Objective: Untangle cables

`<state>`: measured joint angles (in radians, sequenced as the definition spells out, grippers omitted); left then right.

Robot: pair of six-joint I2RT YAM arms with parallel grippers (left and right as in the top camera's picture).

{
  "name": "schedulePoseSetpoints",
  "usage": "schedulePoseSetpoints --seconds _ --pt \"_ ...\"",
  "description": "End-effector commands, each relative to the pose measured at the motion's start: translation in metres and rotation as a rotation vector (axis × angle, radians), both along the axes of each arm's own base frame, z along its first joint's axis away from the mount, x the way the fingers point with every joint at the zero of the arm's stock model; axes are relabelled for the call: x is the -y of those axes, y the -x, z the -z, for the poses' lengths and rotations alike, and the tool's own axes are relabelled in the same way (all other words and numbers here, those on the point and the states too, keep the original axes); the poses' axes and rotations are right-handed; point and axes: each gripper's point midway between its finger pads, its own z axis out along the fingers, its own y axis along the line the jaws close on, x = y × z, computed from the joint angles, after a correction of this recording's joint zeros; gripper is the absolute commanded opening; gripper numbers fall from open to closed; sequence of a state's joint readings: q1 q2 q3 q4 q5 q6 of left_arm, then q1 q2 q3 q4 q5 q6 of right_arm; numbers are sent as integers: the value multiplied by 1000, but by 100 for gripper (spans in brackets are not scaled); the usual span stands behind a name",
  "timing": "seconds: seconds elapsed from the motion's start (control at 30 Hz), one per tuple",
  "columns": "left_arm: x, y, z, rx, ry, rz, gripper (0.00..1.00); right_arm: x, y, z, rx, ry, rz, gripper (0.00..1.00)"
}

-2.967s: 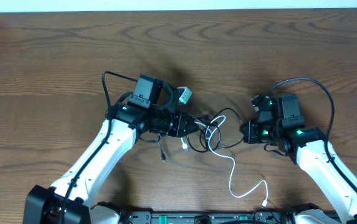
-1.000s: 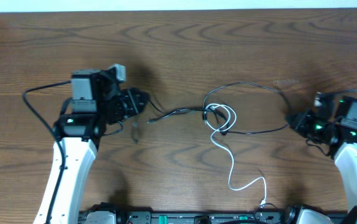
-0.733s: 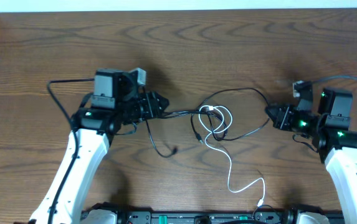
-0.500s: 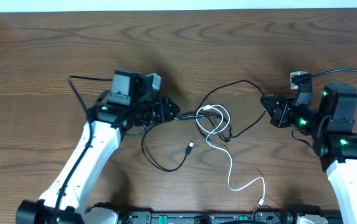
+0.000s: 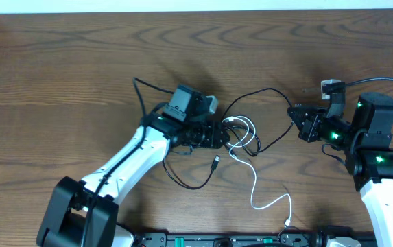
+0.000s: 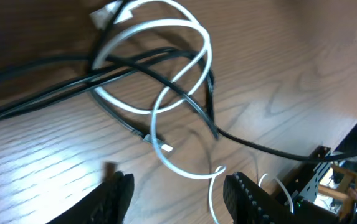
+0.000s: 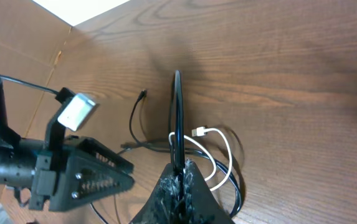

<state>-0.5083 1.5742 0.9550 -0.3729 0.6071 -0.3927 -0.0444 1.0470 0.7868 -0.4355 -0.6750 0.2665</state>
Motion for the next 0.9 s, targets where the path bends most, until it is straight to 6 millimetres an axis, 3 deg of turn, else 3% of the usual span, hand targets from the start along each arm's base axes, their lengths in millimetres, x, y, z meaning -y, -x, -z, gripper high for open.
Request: schedulePoseSetpoints --seconds 0.0,0.23,0.4,0.6,0.67,0.77,0.87 --pt "17 -1 -1 5 24 15 52 -4 1 -10 17 -13 -13 1" --pt "29 -2 21 -4 -35 -24 52 -4 1 -10 17 -14 -13 1" --pt "56 -10 27 4 22 -61 52 -4 1 -10 17 -14 -13 1" --pt "50 -14 47 -1 -82 -166 52 -4 2 -8 8 -13 -12 1" --pt "50 -16 46 -3 -75 -175 43 -4 2 -8 7 -13 -12 1" --pt "50 -16 47 -3 -75 -176 14 -4 2 -8 5 -13 -11 1" --pt "49 -17 43 1 -67 -176 8 1 1 -3 -12 10 18 1"
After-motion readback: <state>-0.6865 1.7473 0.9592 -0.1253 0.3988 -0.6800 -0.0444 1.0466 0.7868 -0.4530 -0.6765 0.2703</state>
